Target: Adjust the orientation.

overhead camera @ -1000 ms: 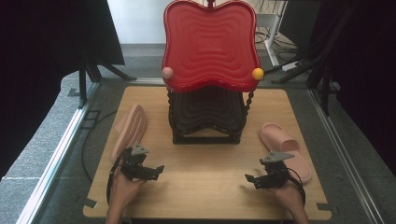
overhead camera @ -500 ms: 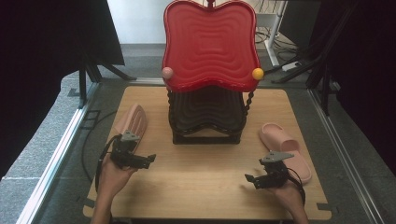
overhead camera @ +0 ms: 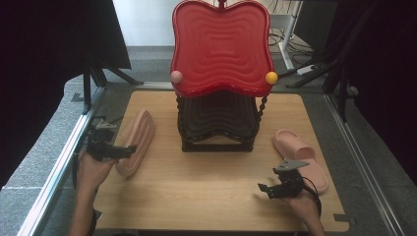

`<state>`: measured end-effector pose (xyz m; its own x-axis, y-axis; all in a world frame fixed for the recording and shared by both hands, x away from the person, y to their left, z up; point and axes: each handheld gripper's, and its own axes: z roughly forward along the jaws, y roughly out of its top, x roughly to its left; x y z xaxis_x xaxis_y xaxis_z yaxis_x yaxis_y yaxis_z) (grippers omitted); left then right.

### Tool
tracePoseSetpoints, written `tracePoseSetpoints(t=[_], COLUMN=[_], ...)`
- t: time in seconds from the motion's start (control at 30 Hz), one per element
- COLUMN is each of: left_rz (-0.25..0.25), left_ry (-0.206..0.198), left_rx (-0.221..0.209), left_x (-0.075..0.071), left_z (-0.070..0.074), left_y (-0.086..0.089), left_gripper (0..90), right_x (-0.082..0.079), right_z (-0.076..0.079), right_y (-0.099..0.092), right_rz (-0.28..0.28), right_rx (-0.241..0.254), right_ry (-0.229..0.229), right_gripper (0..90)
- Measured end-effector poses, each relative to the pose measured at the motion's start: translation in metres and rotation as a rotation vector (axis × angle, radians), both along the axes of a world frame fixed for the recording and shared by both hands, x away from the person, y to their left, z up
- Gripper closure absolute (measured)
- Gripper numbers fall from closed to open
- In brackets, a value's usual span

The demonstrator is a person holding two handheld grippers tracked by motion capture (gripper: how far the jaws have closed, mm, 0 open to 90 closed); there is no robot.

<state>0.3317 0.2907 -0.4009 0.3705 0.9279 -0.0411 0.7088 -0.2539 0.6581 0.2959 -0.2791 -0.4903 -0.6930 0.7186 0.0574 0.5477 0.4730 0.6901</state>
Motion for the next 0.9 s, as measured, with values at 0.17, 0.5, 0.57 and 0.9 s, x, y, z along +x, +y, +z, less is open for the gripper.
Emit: tracePoseSetpoints(t=[0.17,0.5,0.57,0.9], left_rz=[0.056,0.142,0.144,0.128], left_ry=[-0.004,0.026,0.032,0.036], left_rx=[0.026,0.011,-0.008,-0.110], left_x=[0.007,0.025,0.029,0.040], left_z=[-0.005,-0.025,-0.030,-0.040], left_y=[0.023,0.047,0.047,0.040], left_gripper=[0.0,0.0,0.0,0.0], right_x=[0.000,0.001,0.001,0.001], right_z=[-0.001,-0.002,-0.002,-0.002], right_y=[0.000,0.001,0.000,0.000], right_rz=[0.006,0.002,0.000,-0.004], right_rx=[0.000,0.000,-0.002,-0.004], right_ry=[0.002,0.012,0.012,0.013], right_gripper=[11.6,12.7,12.8,13.0])
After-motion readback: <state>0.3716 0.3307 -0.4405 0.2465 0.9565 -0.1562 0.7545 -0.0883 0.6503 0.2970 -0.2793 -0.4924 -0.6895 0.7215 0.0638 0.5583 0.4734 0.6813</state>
